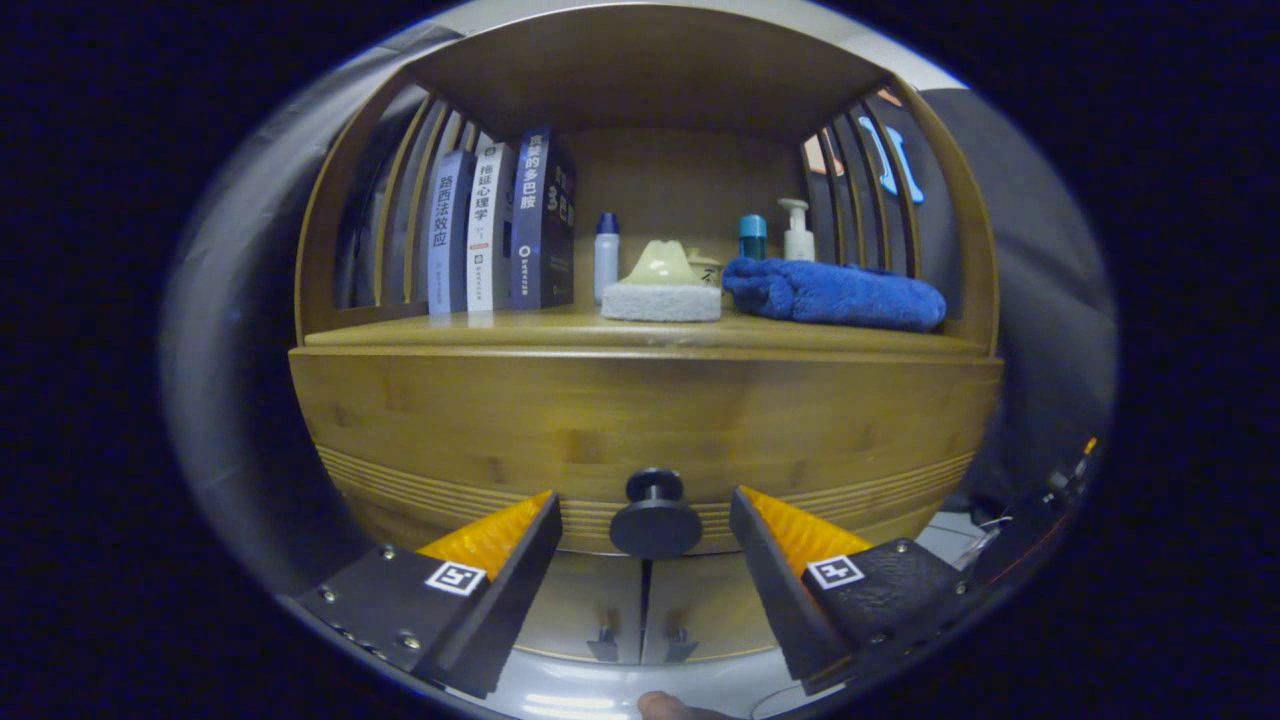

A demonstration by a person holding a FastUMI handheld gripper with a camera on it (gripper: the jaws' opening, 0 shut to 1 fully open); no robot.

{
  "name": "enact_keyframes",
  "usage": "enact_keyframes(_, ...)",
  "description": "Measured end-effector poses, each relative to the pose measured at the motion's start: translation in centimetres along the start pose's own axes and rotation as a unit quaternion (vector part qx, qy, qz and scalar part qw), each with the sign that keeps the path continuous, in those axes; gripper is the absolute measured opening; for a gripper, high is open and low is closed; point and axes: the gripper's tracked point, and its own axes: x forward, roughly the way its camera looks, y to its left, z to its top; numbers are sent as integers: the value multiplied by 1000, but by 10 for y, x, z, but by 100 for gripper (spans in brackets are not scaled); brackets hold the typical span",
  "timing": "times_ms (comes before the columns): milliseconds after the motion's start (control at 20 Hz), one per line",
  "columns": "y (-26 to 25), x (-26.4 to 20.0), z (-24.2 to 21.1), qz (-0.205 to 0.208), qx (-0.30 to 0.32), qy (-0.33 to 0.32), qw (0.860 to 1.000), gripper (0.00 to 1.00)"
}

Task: Pull open the drawer, take out the items inside it, and place them on the countertop above the cabinet.

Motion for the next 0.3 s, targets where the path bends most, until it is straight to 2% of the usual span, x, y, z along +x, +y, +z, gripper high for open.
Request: enact_keyframes(300, -14, -50, 11, -4, -5, 14, 1000, 100)
